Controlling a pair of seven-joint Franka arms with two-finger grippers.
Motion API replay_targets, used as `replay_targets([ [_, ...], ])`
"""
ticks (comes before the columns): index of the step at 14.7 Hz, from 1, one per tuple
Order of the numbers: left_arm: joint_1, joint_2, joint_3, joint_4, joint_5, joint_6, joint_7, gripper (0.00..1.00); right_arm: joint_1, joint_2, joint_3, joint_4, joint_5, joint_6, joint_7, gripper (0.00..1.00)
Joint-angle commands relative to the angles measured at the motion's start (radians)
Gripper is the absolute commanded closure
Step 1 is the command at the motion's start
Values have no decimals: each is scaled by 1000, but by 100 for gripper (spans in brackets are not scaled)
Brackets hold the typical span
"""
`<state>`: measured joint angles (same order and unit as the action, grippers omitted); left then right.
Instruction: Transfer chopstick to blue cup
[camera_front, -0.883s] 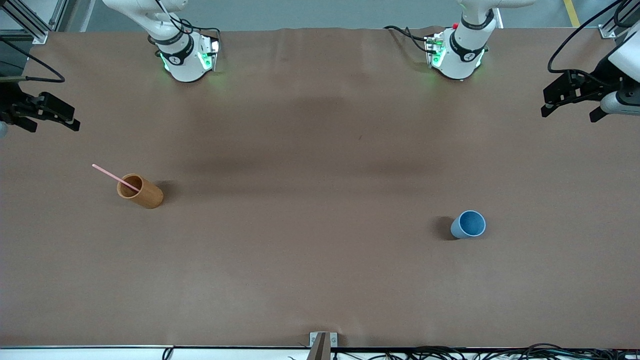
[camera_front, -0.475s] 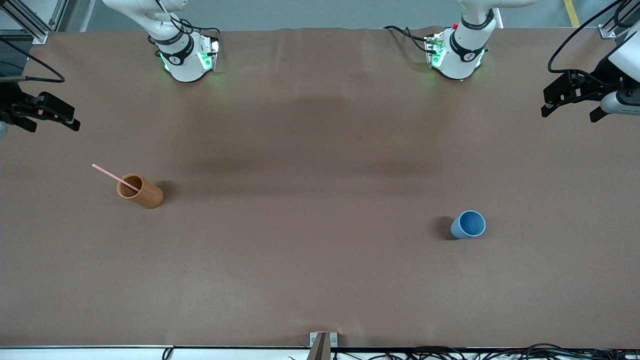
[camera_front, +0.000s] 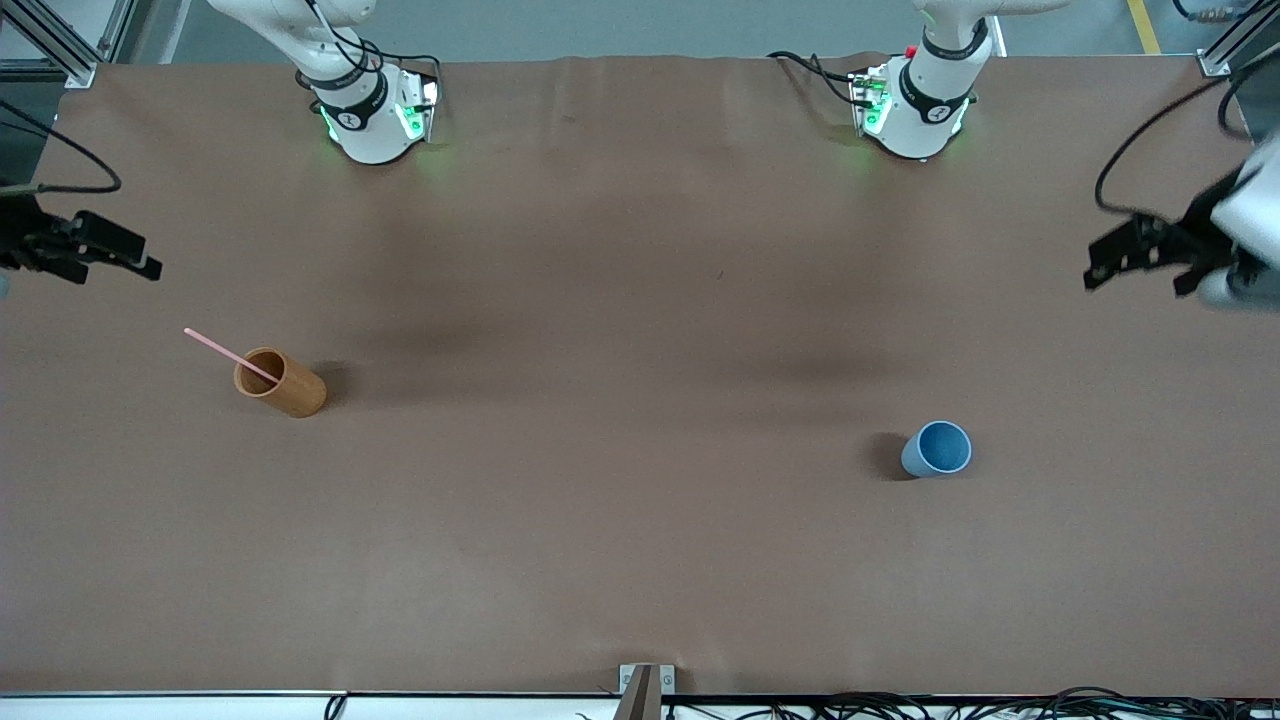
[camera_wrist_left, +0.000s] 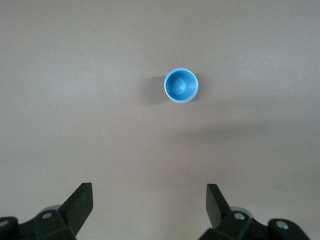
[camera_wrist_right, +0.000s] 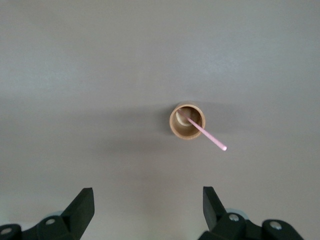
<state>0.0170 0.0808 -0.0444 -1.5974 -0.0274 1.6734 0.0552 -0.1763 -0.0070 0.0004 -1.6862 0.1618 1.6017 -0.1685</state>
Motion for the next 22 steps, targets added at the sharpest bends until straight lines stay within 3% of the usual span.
replay_targets([
  [1,1,123,-8,-31,-11,132,9,0,-126,-18,6,-154,140,84,-153,5],
  [5,-11,249,-20,-121,-17,366,-12,0,-233,-16,6,-357,303,260,-405,10],
  [7,-25,318,-22,-121,-19,434,-21,0,-262,-10,6,-420,366,314,-506,19],
  [11,-28,425,-23,-121,-19,528,-60,0,-302,40,4,-466,432,376,-636,42],
  [14,-34,453,-23,-124,-19,554,-86,0,-336,99,4,-464,473,377,-717,46],
  [16,-37,468,-23,-125,-19,559,-90,18,-341,110,4,-467,478,391,-718,50],
  [19,-46,487,-22,-138,-17,589,-95,57,-344,134,4,-467,521,402,-721,52],
  [20,-46,488,-22,-138,-13,591,-95,78,-344,136,4,-469,527,402,-723,53],
  [22,-49,488,-20,-151,-5,617,-94,99,-344,140,4,-468,528,402,-723,60],
])
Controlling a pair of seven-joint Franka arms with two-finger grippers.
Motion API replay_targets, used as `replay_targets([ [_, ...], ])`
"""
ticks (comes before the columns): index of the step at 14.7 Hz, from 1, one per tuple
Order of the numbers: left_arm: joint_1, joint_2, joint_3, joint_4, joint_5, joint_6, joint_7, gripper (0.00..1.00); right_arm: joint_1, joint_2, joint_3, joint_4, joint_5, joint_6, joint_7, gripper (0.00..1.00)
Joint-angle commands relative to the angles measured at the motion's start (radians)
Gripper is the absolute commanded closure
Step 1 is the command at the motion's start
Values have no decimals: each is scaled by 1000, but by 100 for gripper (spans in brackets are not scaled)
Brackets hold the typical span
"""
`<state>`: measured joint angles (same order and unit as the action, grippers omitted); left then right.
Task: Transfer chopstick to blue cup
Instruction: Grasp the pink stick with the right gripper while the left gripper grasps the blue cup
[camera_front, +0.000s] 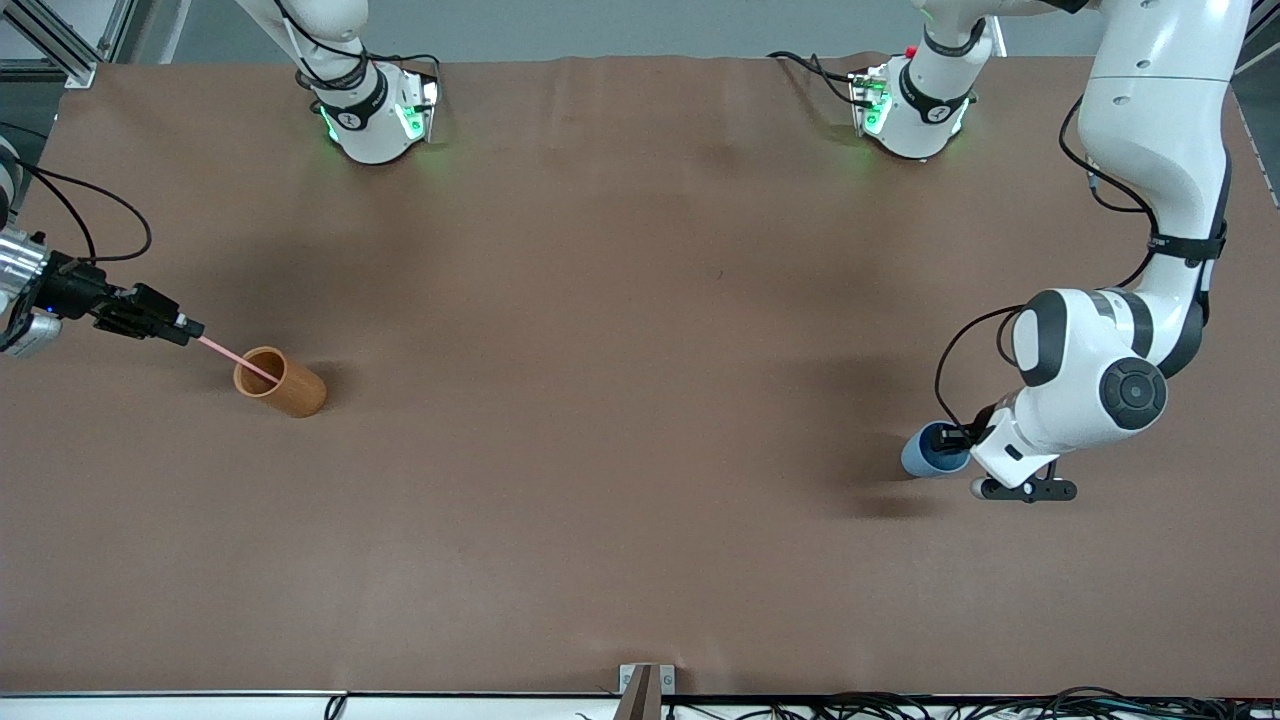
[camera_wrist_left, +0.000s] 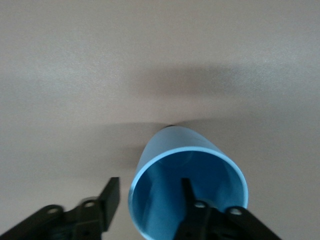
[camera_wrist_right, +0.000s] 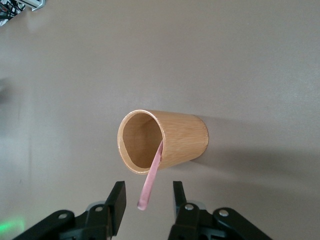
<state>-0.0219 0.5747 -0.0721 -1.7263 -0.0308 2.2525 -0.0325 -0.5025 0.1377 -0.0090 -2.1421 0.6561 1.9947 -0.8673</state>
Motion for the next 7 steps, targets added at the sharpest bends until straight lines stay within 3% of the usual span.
replay_targets([
  [1,-10,-7,6,-30,0,47,-6,100,-18,-4,14,-12,34,9,-24,70],
  [4,-21,-33,6,-18,-1,35,-32,100,-16,-4,14,-10,36,4,-22,95],
  [7,-102,-91,8,-16,-1,26,-197,100,-16,-6,14,-5,37,1,-21,97],
])
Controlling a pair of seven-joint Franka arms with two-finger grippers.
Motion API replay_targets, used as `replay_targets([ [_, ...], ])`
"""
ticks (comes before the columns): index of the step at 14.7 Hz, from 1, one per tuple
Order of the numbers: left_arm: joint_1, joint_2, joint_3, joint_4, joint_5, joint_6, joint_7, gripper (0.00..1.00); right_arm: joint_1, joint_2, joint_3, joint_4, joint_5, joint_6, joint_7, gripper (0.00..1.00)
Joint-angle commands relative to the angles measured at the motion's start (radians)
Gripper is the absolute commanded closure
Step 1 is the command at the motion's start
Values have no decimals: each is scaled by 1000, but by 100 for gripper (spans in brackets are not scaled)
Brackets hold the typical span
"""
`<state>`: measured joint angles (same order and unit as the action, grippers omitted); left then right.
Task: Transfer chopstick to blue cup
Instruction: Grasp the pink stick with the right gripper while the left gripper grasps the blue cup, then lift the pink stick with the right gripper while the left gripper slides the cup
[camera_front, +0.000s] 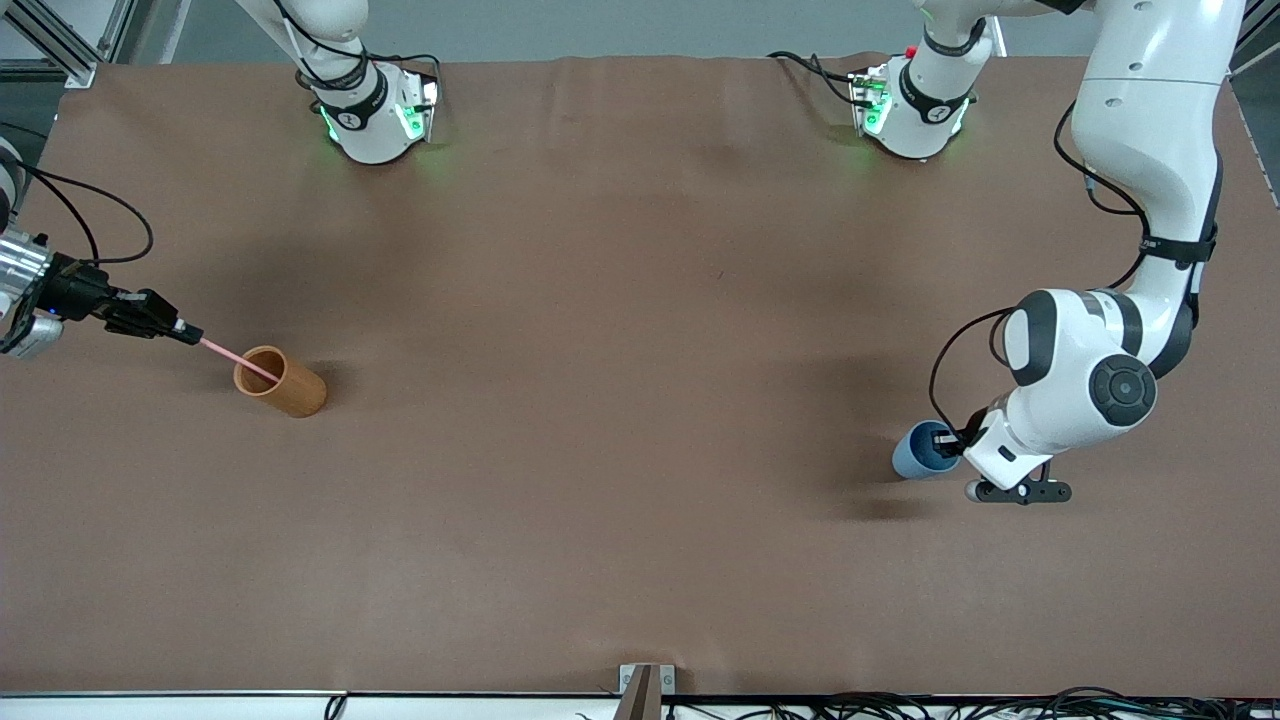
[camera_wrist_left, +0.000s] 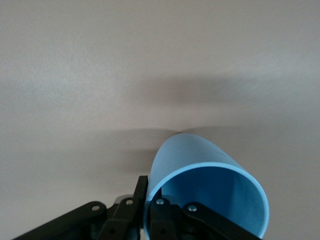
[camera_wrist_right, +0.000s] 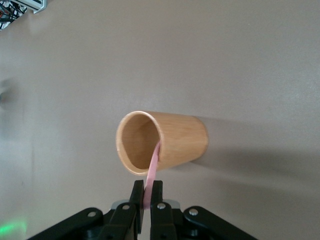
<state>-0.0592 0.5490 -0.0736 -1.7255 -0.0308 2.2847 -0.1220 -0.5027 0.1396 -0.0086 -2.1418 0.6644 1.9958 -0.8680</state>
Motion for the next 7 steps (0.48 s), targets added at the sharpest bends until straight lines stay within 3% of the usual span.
replay_targets([
  [1,-97,-78,8,-19,-1,-10,-178,100,-16,-8,13,0,29,-2,-10,98],
  [7,-356,-81,0,96,-14,-120,-631,100,3,-26,19,132,-15,-104,99,98],
])
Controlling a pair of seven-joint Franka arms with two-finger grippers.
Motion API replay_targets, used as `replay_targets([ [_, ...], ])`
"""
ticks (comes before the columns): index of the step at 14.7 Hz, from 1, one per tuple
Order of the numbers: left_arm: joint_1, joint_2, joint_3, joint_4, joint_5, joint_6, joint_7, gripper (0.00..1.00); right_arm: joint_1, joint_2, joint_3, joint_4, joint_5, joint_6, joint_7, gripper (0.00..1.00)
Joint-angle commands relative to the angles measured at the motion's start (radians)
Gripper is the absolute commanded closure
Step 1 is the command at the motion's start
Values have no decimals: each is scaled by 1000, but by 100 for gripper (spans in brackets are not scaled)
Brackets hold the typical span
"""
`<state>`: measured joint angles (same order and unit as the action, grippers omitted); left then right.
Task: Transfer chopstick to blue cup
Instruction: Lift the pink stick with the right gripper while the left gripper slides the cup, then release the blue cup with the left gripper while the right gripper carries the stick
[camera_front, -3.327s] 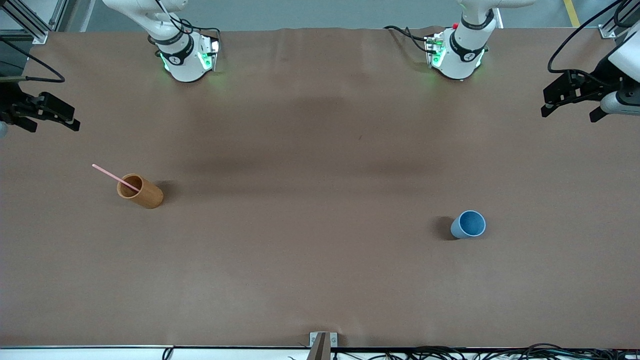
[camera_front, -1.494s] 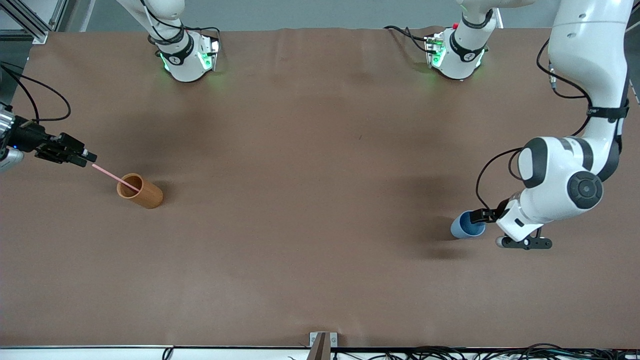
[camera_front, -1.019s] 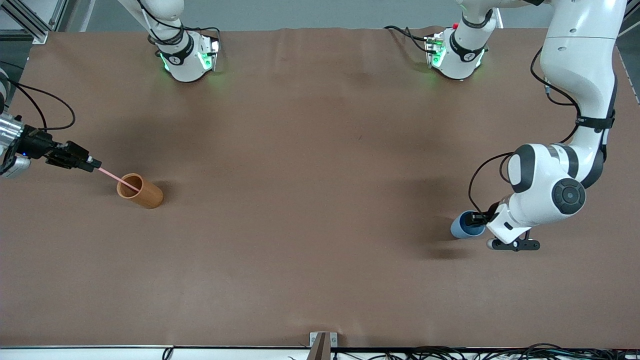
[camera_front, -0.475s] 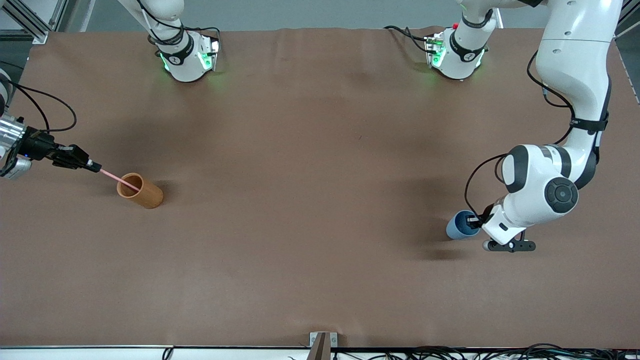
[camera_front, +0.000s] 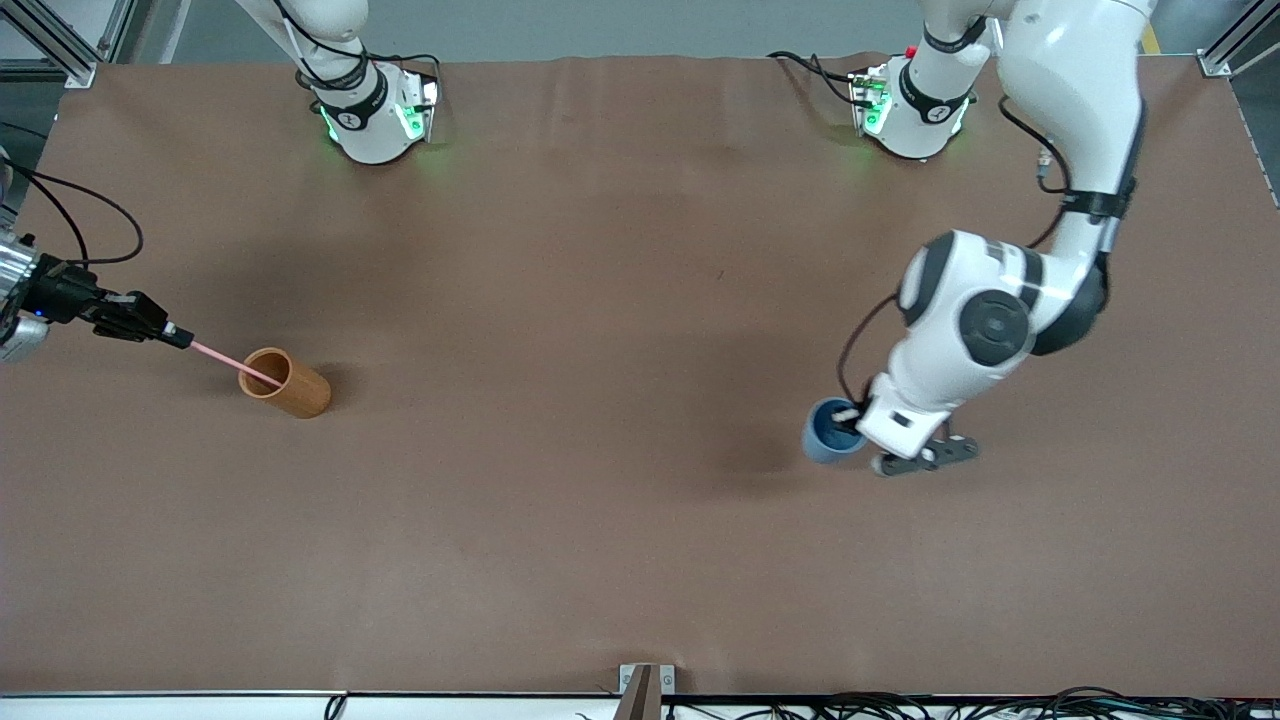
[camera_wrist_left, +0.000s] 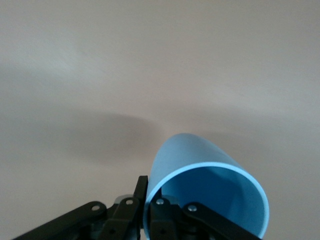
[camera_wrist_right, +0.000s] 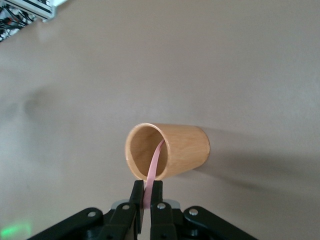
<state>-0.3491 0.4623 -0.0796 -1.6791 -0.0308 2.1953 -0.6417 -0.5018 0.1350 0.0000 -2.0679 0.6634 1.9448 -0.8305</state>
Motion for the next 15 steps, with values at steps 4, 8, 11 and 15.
replay_targets([
  [4,-241,117,6,156,-12,-31,-349,100,52,-58,17,225,-210,-200,239,98],
  [8,-306,179,8,180,-12,-23,-398,99,227,-61,18,422,-446,-323,501,98],
  [11,-312,199,8,179,-6,-17,-397,98,394,-67,18,498,-562,-342,696,98],
  [15,-314,219,8,170,-12,18,-397,96,580,-63,20,542,-633,-340,979,98],
])
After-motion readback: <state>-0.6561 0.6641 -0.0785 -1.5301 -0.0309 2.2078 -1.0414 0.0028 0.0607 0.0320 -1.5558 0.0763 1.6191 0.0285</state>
